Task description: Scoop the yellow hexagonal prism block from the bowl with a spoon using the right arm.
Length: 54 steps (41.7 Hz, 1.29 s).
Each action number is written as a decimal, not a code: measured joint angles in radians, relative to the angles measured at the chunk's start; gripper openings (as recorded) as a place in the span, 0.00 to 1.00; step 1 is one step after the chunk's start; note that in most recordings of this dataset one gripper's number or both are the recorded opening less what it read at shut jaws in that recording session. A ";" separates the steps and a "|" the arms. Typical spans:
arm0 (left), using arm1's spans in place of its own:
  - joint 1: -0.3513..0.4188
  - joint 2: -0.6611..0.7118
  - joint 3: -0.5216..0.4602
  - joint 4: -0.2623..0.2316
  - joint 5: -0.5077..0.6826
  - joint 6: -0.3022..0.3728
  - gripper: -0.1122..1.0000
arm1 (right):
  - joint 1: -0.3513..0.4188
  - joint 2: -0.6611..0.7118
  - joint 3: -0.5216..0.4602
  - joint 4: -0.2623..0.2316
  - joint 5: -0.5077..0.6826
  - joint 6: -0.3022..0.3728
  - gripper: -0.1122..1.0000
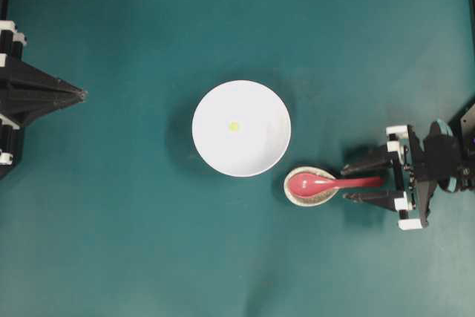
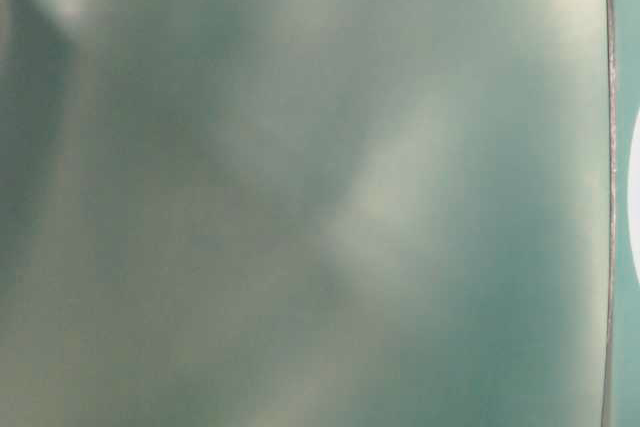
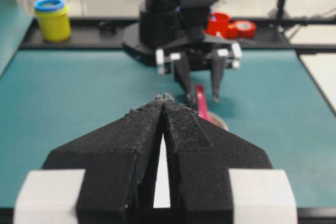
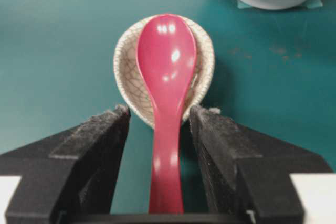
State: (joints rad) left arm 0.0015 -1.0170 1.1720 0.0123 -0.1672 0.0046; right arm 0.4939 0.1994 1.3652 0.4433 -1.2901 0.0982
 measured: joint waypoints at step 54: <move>0.000 0.002 -0.002 0.000 -0.018 0.000 0.10 | 0.006 -0.023 -0.005 0.020 0.055 -0.040 0.31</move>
State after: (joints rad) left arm 0.0015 -1.0155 1.1704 0.0123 -0.1856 0.0046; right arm 0.5001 0.1764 1.3606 0.4633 -1.2349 0.0583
